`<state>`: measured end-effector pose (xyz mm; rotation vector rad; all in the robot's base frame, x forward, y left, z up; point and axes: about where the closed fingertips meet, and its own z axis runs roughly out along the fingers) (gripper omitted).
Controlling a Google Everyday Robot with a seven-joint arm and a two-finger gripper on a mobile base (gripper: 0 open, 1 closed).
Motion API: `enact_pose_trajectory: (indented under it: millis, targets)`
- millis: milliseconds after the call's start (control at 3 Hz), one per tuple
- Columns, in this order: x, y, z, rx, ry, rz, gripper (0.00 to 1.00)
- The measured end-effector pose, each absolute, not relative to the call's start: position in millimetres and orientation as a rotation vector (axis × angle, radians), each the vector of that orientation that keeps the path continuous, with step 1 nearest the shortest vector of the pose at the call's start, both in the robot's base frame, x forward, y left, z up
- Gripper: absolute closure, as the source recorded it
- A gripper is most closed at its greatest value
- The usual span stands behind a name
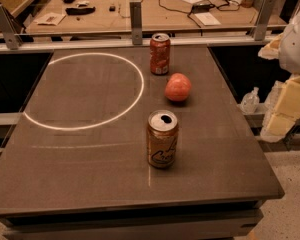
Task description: Pick apple
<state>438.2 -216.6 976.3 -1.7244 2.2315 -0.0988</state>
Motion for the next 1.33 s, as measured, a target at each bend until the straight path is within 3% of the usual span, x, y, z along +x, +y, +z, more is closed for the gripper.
enact_pose_trajectory:
  millis: [1333]
  targets:
    - [461.6,-210.6,958.0,-1.657,2.210,0.017,0.00]
